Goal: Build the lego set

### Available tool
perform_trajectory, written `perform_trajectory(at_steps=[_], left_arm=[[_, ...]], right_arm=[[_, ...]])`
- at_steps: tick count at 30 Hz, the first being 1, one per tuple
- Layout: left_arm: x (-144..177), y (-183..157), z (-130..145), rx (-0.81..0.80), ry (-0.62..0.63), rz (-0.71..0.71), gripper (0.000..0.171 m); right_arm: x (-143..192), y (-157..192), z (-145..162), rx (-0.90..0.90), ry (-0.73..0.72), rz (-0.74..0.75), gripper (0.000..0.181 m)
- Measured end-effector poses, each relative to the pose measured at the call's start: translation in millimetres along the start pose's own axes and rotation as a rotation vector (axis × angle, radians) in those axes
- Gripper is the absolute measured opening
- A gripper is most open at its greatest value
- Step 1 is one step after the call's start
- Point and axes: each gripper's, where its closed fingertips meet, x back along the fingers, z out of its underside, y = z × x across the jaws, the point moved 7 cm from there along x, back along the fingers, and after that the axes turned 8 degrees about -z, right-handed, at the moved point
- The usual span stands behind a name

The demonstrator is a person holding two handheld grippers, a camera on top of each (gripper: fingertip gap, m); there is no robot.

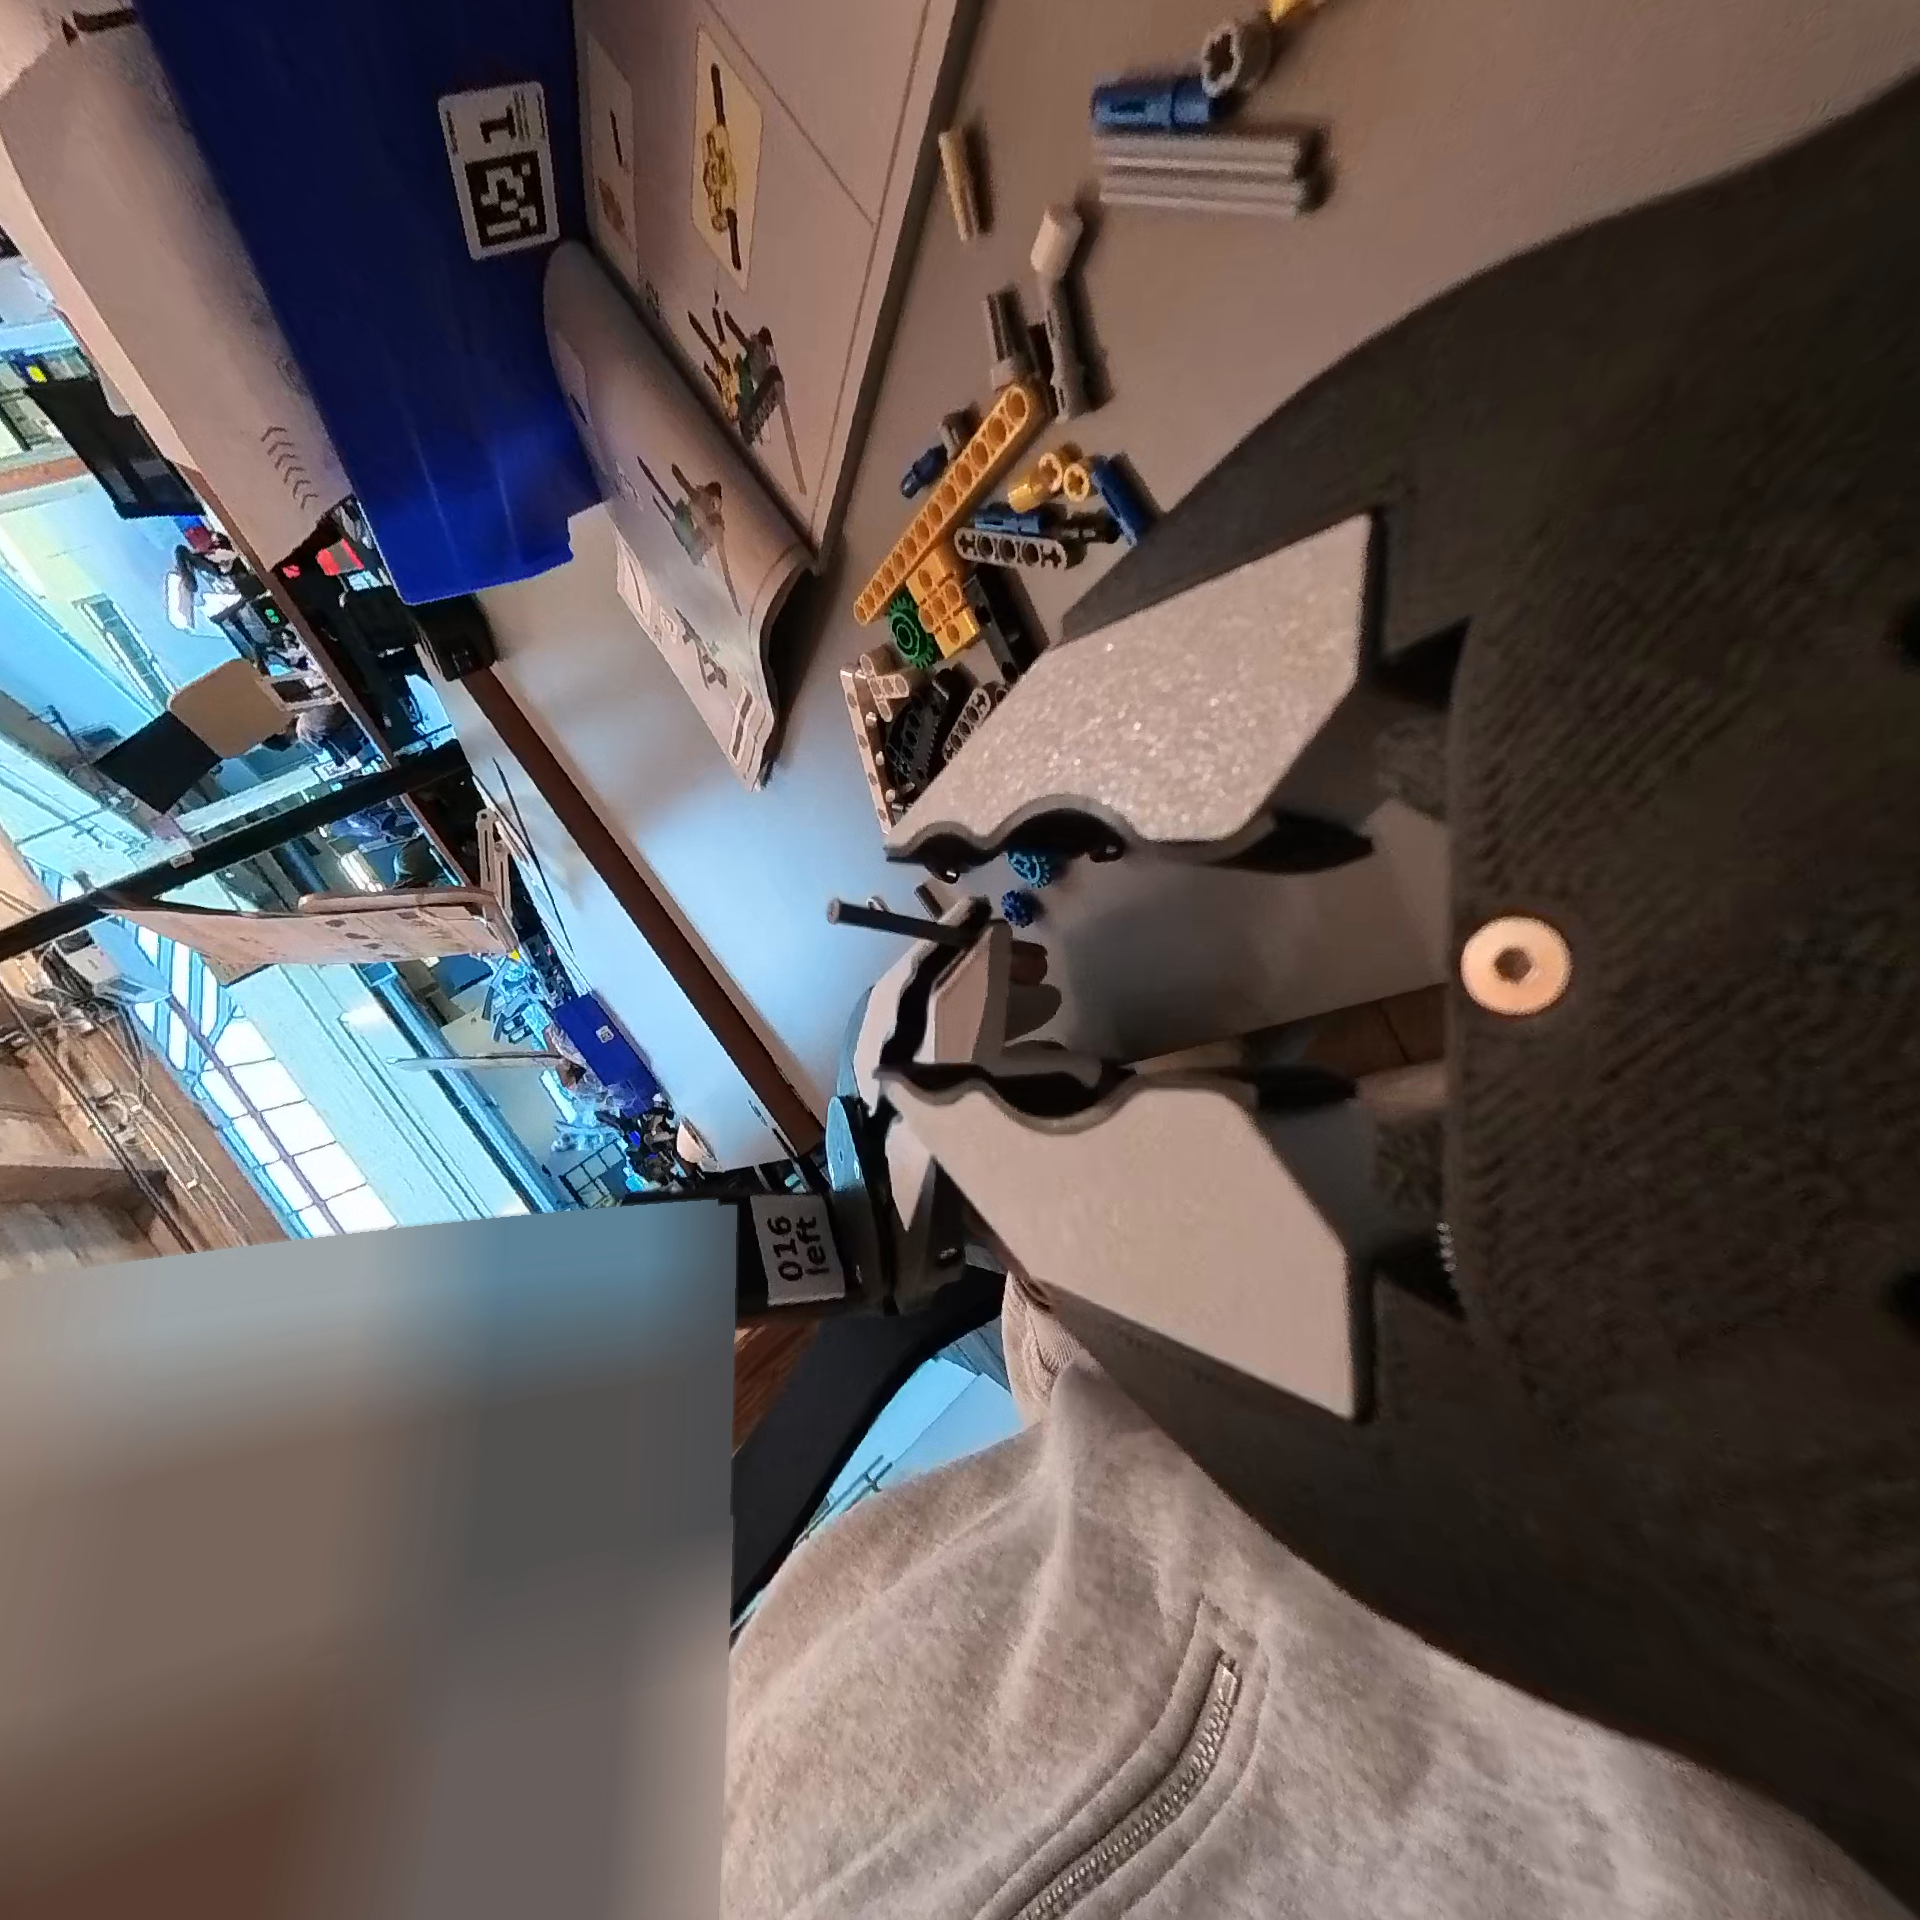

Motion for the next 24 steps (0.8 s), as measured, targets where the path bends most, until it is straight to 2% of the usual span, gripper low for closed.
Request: perform_trajectory(at_steps=[13,15,24], left_arm=[[-4.6,-13.4,8.1,-0.134,0.051,0.022,0.002],[-4.8,-15.3,8.6,-0.148,0.051,0.029,0.002],[0.4,-6.3,-0.2,-0.003,0.003,0.072,0.004]], right_arm=[[-14.0,4.7,8.9,0.097,0.141,0.094,0.018],[-13.4,4.4,9.0,0.096,0.143,0.098,0.008],[-8.2,4.2,5.9,0.080,0.124,0.065,0.004]])
